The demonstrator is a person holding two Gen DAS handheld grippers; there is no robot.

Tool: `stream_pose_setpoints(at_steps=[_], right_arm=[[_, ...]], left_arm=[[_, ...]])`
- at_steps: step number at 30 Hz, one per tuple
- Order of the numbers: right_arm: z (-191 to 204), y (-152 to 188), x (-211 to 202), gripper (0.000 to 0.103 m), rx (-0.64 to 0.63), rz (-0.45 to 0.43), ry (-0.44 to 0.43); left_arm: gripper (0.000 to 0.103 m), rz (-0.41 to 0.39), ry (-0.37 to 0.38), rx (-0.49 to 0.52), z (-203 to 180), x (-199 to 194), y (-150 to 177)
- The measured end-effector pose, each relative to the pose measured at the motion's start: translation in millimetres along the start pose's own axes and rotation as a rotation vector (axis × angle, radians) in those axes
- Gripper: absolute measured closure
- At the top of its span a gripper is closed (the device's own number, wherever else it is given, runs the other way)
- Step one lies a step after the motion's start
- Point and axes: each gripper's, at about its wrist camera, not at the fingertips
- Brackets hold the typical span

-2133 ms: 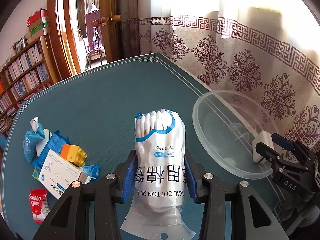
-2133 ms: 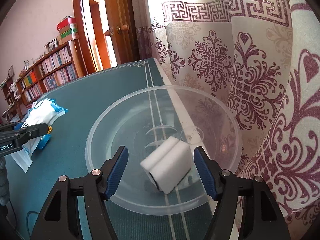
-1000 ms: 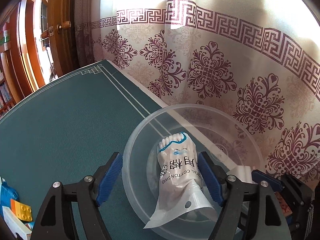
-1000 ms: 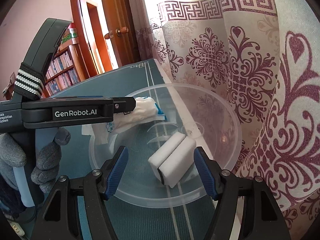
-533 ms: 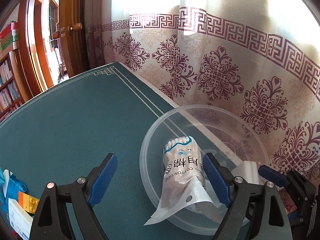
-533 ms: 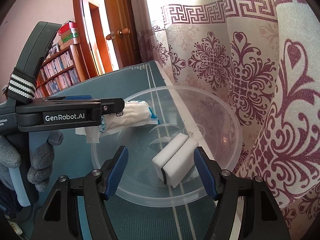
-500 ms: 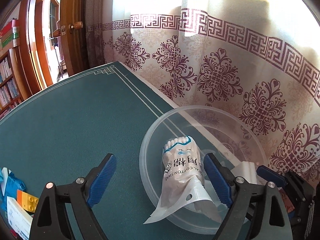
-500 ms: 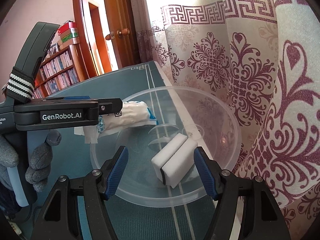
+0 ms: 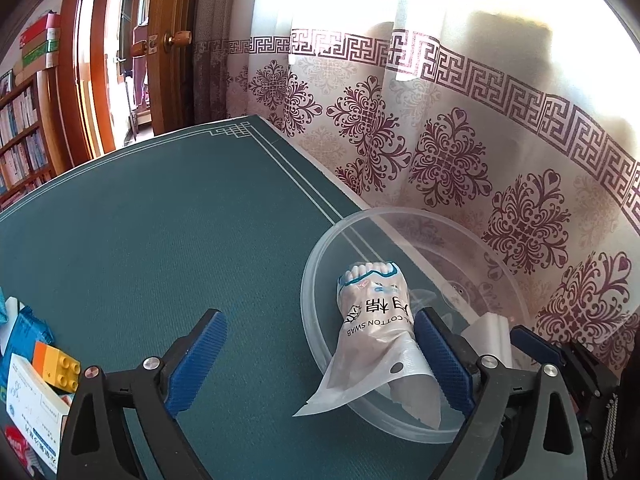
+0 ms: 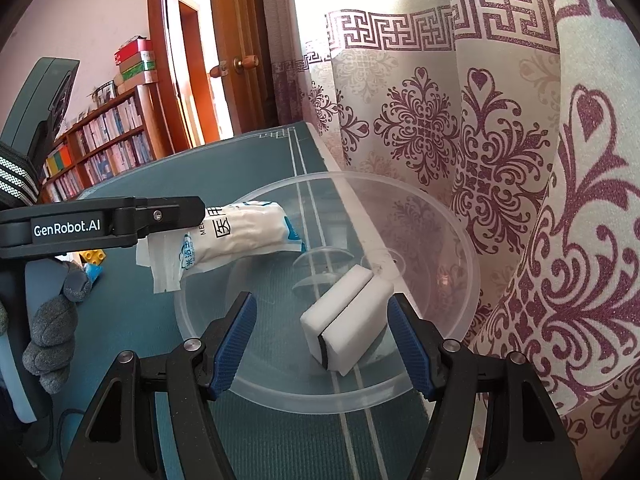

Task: Organize objects
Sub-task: 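Lower the cotton-swab bag into the clear bowl and open the left gripper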

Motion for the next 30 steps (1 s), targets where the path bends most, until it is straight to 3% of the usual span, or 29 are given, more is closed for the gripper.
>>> stream_pose_setpoints(at_steps=[9,13,20,30], right_arm=[[3,1,0,0.034,-0.005,-0.002,0.0],[3,2,0,0.034,-0.004,-0.002,0.0],[6,4,-2,0.034,-0.018,-0.011,0.007],[16,5,-11,0.034,-0.054,-0.047,0.031]], left_arm=[[0.005,0.02,-0.062,0.054,-2,28,-2],[0.005,0.009,-0.002,0.03,-3,18,0],[0.003,-0.043,0.024,0.026,-8,-11,0],[0.002,-0.058,-0.078,-0.006,5,-26,9]])
Point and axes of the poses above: each gripper's, at about its wrist camera, not at the fingertips, and x roughly the way its jaws point, z to its left, y to its underside, and after that the axes turned 12 degrees about y, right-handed
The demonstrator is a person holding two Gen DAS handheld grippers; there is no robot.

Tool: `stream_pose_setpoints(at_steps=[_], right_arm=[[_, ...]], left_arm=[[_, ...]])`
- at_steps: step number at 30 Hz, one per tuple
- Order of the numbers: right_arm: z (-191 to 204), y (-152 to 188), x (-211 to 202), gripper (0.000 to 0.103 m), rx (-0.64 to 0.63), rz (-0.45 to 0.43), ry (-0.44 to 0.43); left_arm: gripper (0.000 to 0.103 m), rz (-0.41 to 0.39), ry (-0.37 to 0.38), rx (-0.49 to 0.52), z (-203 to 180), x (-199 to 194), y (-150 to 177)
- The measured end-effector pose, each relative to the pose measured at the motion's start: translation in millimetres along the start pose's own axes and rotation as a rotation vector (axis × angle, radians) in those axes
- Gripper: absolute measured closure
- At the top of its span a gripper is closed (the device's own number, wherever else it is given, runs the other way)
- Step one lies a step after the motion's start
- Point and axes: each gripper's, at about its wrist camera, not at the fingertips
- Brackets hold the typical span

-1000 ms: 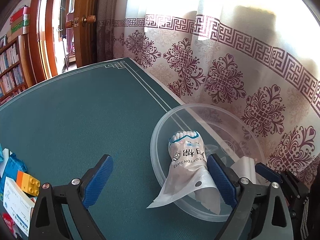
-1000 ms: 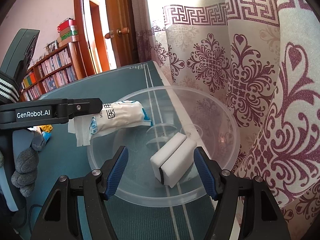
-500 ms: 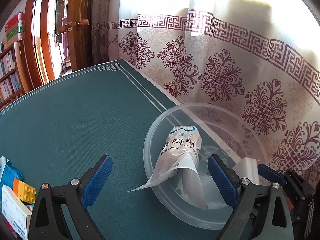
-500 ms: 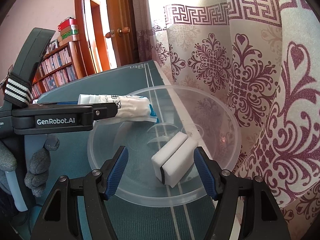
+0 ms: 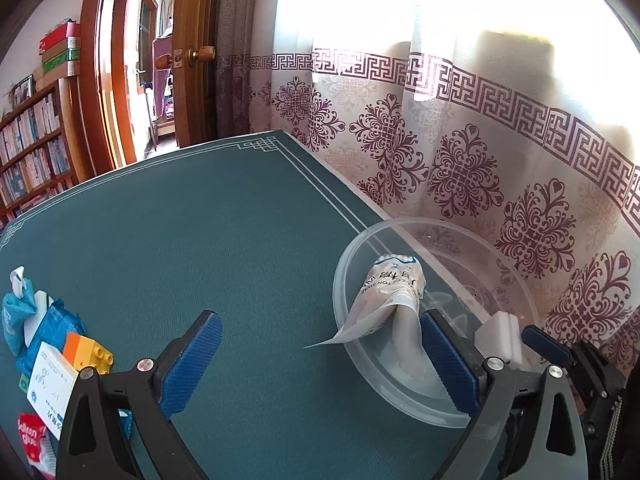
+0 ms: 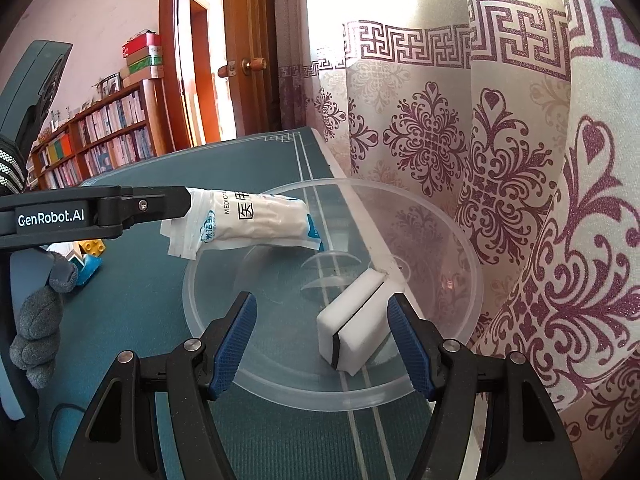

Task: Organize objects
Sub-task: 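Lower the cotton-swab bag into the clear bowl and open the left gripper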

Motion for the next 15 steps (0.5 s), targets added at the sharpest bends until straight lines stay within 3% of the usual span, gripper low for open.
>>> stream_pose_setpoints(at_steps=[7,15], right_arm=[[12,1,-14,0.034,-0.04,-0.051,0.031],[13,2,-12,0.034,-0.028,-0.026,0.031]], left_arm=[[0.001,-0.025,-0.024,0.012,5,-15,5],[0.001,-0.048,-0.035,-0.014,17,-29,8]])
Point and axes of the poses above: each gripper's, at about its wrist camera, not at the fingertips, and x roughly the way its jaws point, z to its left, y to its underside, and after that the axes turned 12 degrees about y, right-handed
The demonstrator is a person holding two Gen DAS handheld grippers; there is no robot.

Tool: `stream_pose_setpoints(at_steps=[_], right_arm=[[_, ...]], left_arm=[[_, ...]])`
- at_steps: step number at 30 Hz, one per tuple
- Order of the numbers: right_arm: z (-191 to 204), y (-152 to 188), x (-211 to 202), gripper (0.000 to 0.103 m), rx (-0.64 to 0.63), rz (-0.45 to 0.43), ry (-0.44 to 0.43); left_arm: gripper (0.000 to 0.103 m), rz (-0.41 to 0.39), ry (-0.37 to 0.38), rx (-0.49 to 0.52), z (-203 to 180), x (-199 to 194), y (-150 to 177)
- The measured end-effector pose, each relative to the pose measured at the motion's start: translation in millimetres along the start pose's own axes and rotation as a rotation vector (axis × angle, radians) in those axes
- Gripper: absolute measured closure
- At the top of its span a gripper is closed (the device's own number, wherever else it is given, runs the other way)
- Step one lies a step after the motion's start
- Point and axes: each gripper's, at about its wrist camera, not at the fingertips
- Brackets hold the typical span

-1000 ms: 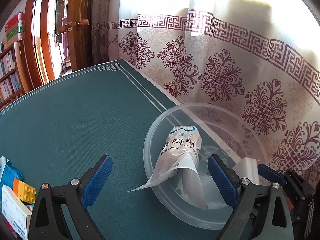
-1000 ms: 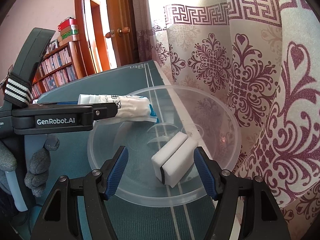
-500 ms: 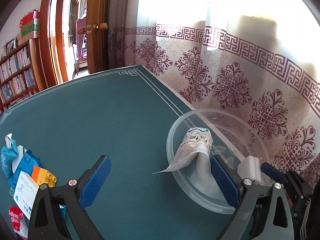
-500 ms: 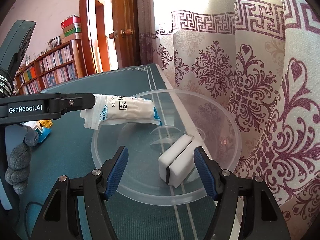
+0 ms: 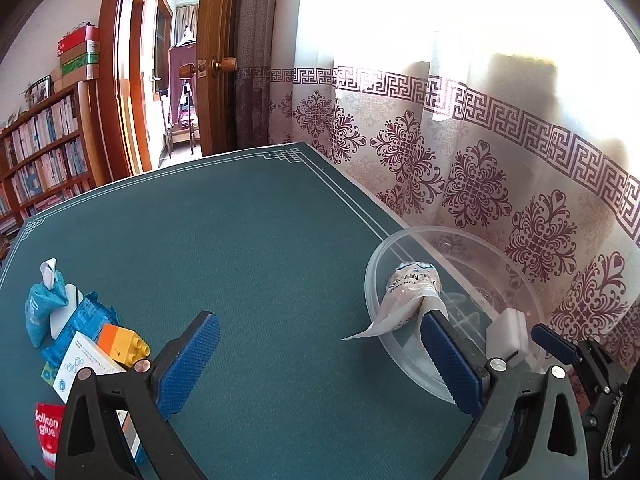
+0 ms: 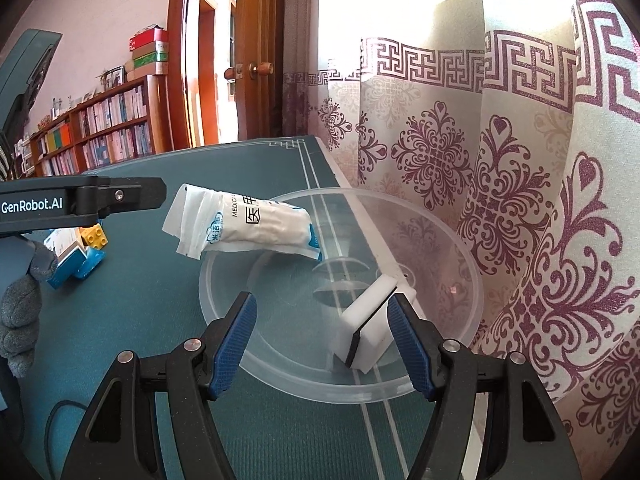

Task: Organize objects
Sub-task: 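Withdraw both grippers from the bowl back toward the pile of items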

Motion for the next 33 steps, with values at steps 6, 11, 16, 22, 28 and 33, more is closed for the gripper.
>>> stream_pose_setpoints(at_steps=[6,11,16,22,28,33], right_arm=[[2,0,0,0.034,-0.004,0.001,-0.01],[3,1,0,0.034,-0.005,0.0,-0.014],[2,1,-1,0.034,0.001,-0.003,-0.021],[0,0,0,0.034,0.007,-0.004,-0.024],[-3,0,3,0.034,0.016,0.005,-0.024],[-3,0,4,0.034,0.017,0.009,-0.024]], left_arm=[[0.001,0.014,-0.007,-0.015,5,1,6],[0.001,0.022,-0.018,0.018,-2,11,6],[0.001,0.04,-0.052,0.038,0,31,2],[0.001,0.071,-0.067,0.053,1,56,-3],[0.001,0.081,-0.074,0.062,-2,79,-17],[0.001,0.116,-0.063,0.081,-5,89,-18]])
Point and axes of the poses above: each gripper's, at about its wrist camera, not at the fingertips, and x roughly the way its jaws point, z to its left, y to its underside, and after that the axes turned 12 degrees about y, right-handed
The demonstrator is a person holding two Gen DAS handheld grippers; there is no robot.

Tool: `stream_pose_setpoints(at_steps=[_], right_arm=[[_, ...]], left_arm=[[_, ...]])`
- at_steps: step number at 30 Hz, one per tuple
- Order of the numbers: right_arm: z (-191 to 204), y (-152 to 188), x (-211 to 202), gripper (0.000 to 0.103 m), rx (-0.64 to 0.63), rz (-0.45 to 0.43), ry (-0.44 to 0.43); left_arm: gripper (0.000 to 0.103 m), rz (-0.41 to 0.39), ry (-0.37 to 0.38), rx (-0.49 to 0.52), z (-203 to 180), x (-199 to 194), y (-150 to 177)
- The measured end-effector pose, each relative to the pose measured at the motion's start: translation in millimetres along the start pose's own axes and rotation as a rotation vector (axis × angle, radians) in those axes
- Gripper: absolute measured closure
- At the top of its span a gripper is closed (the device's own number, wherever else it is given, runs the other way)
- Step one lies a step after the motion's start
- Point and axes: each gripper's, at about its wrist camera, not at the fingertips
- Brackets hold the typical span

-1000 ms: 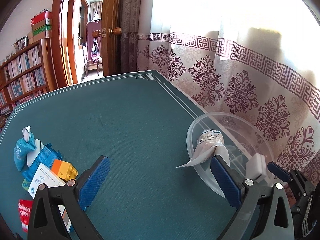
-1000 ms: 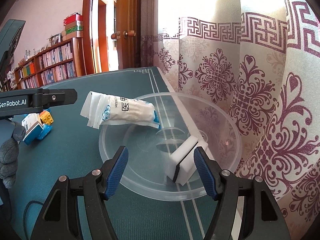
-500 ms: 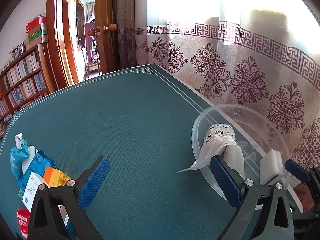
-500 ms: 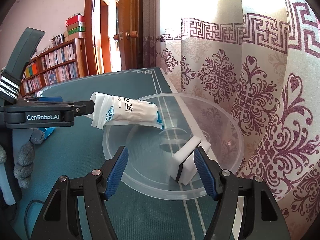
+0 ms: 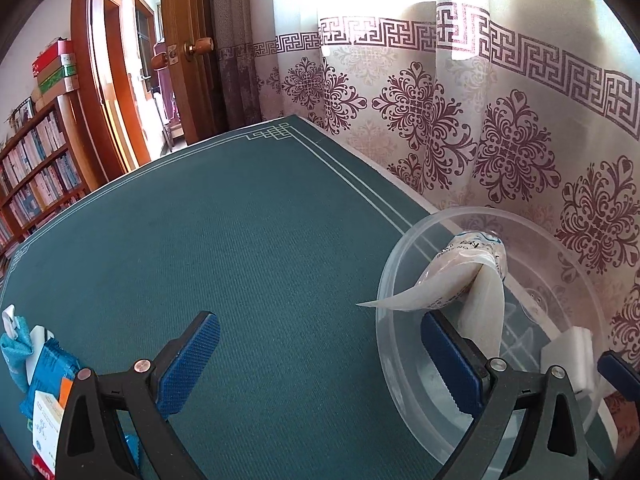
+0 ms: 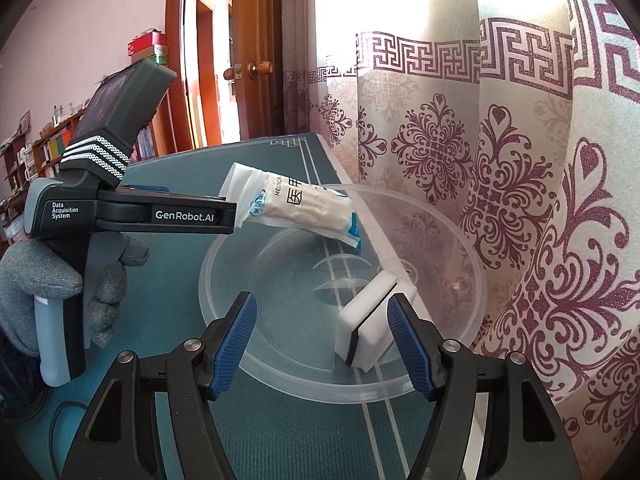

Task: Organize objects
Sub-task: 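Withdraw both grippers from the bowl back toward the pile of items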

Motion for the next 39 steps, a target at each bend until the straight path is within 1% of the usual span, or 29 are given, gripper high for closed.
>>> stream_pose_setpoints(at_steps=[6,13,19,26,31,39], right_arm=[[0,0,0,0.034,0.002,-0.001,0.004],[3,-2,-5,0.034,-0.004,-0.018,0.011],[10,-2,-10,0.034,-0.019,-0.024,0.005],[28,-1,-17,0.034,-0.051,-0.033,-0.018],[46,-4,-22,0.034,-0.069,-0.028,-0.069],[85,-11,-20,0.032,-0.108,0.027,-0.224]], left_arm=[[0.001,0.011,0.036,-0.003,1,-14,13],[0.001,-0.018,0.058,-0.016,3,-40,22],[0.001,-0.031,0.05,-0.053,15,-58,34],[0.001,-0.044,0.01,-0.107,39,-78,46],[0.001,-0.063,-0.02,-0.138,57,-97,55],[0.001,-0.092,-0.082,-0.195,91,-126,74]])
Point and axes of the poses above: each gripper's, at about its wrist camera, not at the fingertips, and x roughly the way its jaws point, z to its left, y to its underside, and after that the axes turned 12 degrees about y, right-handed
